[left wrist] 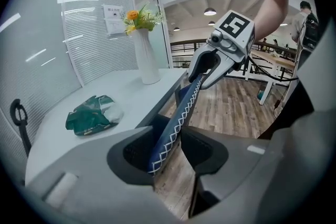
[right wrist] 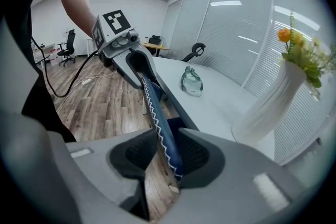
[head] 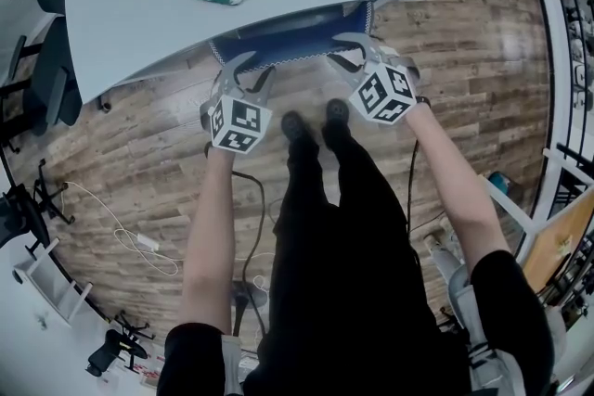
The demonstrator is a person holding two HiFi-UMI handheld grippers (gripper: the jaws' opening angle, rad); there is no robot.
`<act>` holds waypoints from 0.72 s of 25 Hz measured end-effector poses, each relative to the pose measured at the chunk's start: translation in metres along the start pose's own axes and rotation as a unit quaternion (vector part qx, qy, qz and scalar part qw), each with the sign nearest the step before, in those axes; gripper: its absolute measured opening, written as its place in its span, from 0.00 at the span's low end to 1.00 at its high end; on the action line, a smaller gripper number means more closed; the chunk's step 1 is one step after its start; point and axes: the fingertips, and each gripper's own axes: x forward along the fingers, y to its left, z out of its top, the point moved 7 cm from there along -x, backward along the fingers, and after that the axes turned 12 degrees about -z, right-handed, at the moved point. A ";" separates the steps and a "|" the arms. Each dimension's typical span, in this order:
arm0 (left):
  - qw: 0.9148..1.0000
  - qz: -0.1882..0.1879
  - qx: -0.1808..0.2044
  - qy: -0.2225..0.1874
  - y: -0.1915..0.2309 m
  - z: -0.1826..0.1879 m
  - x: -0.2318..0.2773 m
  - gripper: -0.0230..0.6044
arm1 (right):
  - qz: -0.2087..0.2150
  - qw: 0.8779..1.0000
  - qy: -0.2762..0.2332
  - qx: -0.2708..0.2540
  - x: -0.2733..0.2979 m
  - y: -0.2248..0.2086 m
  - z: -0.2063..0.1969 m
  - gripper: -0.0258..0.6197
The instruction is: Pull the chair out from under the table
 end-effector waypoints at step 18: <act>1.000 -0.016 -0.001 0.009 -0.042 -0.022 -0.008 0.29 | 0.032 0.999 0.031 0.012 -0.020 0.040 -0.010 0.23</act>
